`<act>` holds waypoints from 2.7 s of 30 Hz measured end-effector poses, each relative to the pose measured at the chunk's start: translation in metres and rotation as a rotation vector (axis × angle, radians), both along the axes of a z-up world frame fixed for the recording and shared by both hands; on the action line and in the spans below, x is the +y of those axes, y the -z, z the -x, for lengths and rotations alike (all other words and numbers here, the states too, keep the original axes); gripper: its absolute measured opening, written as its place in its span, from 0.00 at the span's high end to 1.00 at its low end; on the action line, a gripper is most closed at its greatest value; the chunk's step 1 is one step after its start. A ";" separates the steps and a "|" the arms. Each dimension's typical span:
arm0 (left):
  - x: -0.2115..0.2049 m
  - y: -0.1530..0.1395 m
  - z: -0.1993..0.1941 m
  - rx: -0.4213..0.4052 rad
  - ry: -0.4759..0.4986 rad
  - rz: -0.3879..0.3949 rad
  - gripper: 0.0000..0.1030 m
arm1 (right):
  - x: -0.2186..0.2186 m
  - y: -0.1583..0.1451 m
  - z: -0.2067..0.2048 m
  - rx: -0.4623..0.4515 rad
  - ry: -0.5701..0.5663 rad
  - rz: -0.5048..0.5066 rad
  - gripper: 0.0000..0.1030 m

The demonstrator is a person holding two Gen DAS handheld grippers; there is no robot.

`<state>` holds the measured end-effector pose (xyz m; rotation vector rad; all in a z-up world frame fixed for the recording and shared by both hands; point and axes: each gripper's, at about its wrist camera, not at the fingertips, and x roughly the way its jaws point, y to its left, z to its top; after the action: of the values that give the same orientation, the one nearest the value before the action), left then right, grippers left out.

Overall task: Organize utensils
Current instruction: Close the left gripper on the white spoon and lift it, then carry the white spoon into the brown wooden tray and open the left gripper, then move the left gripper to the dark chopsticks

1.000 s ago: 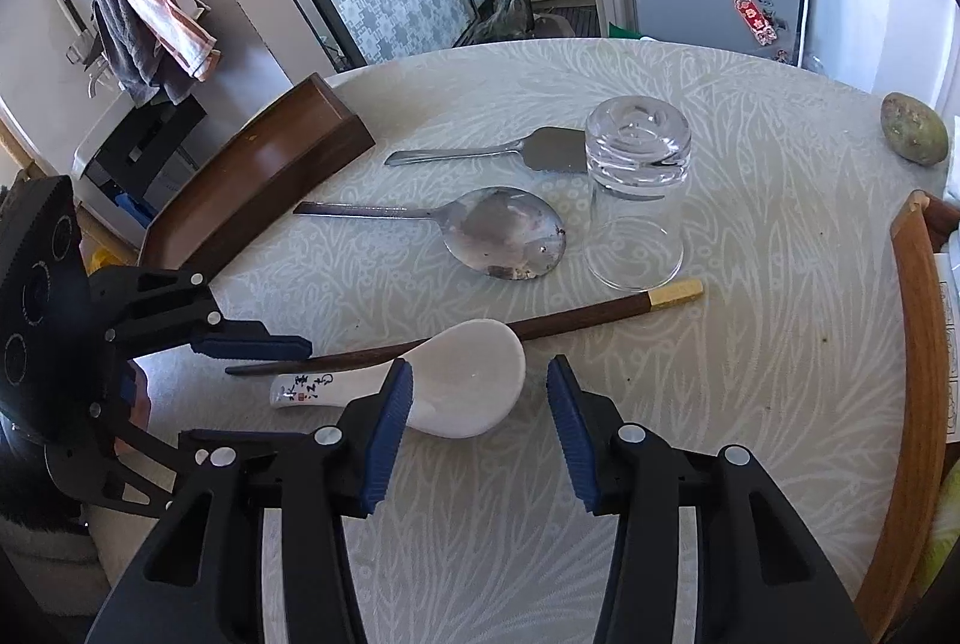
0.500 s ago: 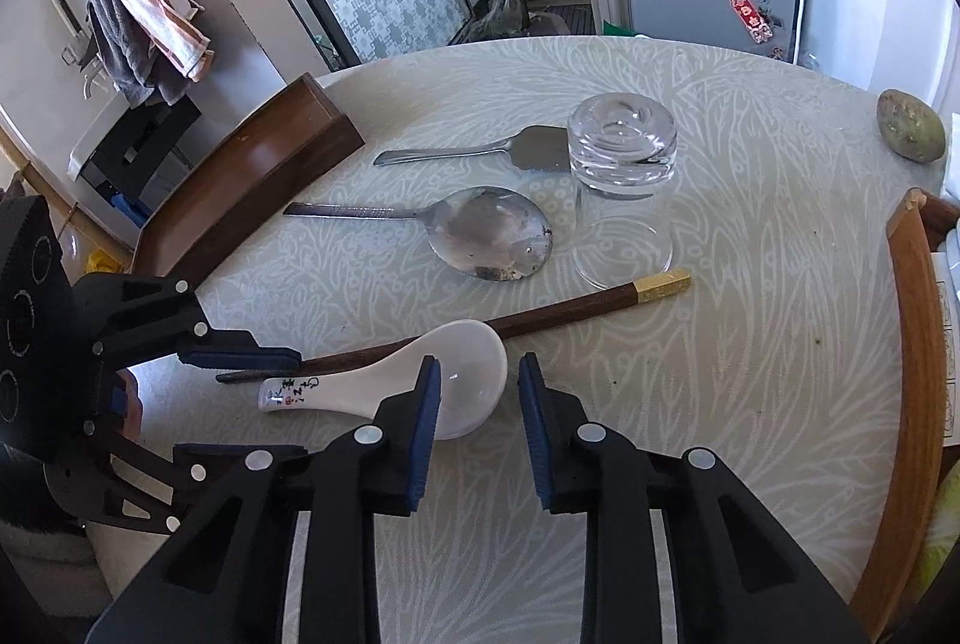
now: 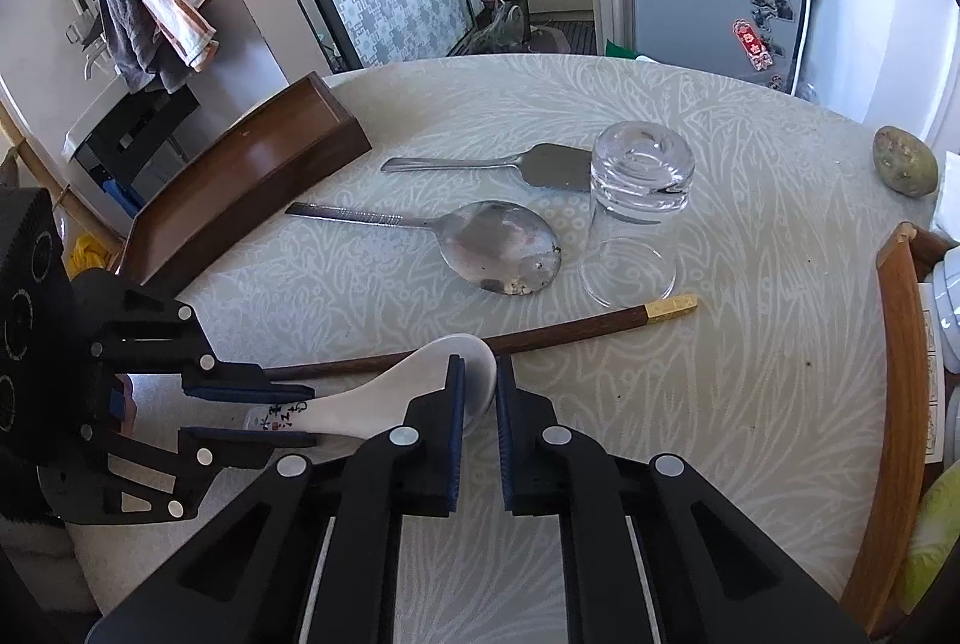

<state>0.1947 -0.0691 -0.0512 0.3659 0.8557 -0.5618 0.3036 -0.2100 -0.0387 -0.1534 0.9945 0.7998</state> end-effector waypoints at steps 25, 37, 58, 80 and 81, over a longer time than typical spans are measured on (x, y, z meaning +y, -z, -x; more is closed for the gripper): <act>0.083 -0.041 0.042 -0.086 -0.142 0.028 0.86 | 0.106 -0.057 0.028 -0.073 -0.145 -0.023 0.93; 0.178 -0.039 0.047 -0.072 -0.279 0.006 0.86 | 0.225 -0.051 0.021 -0.043 -0.246 -0.018 0.93; 0.211 -0.019 0.038 -0.048 -0.322 0.033 0.41 | 0.259 -0.019 0.004 -0.006 -0.229 0.029 0.44; 0.080 -0.056 0.047 -0.119 -0.105 0.046 0.25 | 0.022 -0.082 0.023 -0.136 0.060 0.006 0.30; 0.072 -0.051 0.047 -0.109 -0.089 0.039 0.25 | 0.016 -0.079 0.025 -0.153 0.047 0.049 0.30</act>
<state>0.1478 0.0032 -0.0004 0.3185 0.7513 -0.4706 0.2783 -0.1944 0.0399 -0.2287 0.8706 0.7102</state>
